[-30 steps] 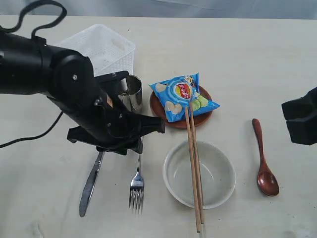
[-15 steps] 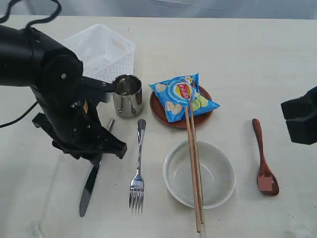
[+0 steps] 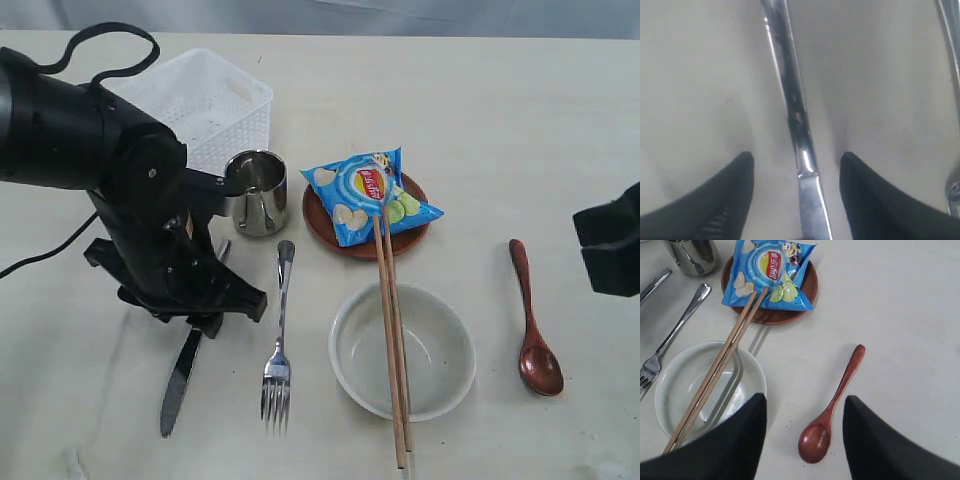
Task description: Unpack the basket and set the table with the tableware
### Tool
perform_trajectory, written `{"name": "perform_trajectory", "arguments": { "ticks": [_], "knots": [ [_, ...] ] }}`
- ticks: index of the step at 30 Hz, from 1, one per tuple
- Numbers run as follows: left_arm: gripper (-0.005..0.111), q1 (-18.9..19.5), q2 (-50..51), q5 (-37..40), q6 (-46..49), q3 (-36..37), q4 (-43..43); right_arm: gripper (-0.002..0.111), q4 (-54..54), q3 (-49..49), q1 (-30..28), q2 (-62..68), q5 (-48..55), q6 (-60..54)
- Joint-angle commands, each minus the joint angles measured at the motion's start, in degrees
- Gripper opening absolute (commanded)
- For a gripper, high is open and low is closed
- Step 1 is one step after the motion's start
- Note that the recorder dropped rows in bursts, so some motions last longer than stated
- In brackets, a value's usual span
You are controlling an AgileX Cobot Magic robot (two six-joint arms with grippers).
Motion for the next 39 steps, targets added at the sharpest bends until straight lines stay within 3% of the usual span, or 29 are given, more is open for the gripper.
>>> {"name": "perform_trajectory", "arguments": {
  "ticks": [1, 4, 12, 25, 39],
  "knots": [
    [0.050, 0.1, 1.4, -1.2, -1.9, -0.2, -1.8, 0.046, -0.7, -0.3, 0.0, -0.3, 0.2, -0.2],
    [0.044, 0.1, 1.7, -2.2, -2.1, -0.2, -1.8, 0.046, -0.7, -0.3, 0.0, -0.3, 0.2, -0.2],
    [0.001, 0.1, 1.7, -3.3, -2.3, -0.2, -1.8, 0.046, -0.7, -0.3, 0.0, -0.3, 0.2, -0.2],
    [0.000, 0.1, 1.7, -6.3, -5.1, -0.2, -11.6, 0.046, -0.7, -0.3, 0.0, -0.3, 0.5, -0.2],
    [0.003, 0.1, 1.7, -8.3, -6.8, -0.2, -13.2, 0.046, -0.7, -0.3, 0.0, -0.3, 0.5, -0.2]
  ]
}}
